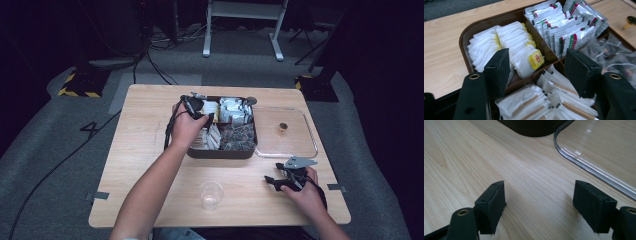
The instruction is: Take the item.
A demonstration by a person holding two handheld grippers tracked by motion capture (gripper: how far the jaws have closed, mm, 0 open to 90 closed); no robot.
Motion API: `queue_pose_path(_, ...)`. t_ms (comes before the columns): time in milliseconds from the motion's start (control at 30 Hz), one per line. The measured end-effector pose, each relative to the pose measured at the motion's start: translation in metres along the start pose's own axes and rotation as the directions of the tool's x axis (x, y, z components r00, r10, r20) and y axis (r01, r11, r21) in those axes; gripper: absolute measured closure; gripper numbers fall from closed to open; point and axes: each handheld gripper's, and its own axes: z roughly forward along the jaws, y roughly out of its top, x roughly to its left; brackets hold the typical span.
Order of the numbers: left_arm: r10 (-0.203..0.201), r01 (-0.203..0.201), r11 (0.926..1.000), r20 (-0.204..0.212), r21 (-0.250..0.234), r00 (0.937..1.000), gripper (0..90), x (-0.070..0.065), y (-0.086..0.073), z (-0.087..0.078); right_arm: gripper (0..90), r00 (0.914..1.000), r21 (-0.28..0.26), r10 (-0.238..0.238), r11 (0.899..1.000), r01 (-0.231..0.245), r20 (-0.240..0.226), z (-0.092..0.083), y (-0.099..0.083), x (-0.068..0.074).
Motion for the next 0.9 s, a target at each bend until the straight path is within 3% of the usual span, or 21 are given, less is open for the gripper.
queue_pose_path(200,-0.027,0.026,0.9992,0.009,0.029,0.9996,43.2,0.002,0.006,0.022,26.6,1.0000,0.000,0.000,1.000,0.000,0.001,0.000,0.000,0.000)
queue_pose_path(367,-0.069,0.065,0.9941,0.047,0.087,0.9965,42.6,0.006,0.008,0.038,26.6,1.0000,0.000,0.000,1.000,0.000,0.001,0.000,0.000,0.000)
queue_pose_path(500,-0.057,0.053,0.9919,0.031,0.115,0.9979,44.6,0.007,0.010,0.049,26.6,1.0000,0.000,0.000,1.000,0.000,0.001,0.000,0.000,0.000)
queue_pose_path(567,-0.075,0.071,0.9900,0.036,0.122,0.9965,46.6,0.007,0.010,0.052,26.7,1.0000,0.000,0.000,1.000,0.000,0.001,0.000,0.000,0.000)
queue_pose_path(733,-0.058,0.051,0.9829,0.031,0.177,0.9979,53.7,0.009,0.008,0.059,26.7,1.0000,0.000,0.000,1.000,0.000,0.000,0.000,0.000,0.000)
queue_pose_path(900,-0.066,0.060,0.9810,0.024,0.184,0.9975,54.5,0.014,0.009,0.065,26.7,1.0000,0.000,-0.001,1.000,0.001,-0.001,0.000,0.000,0.000)
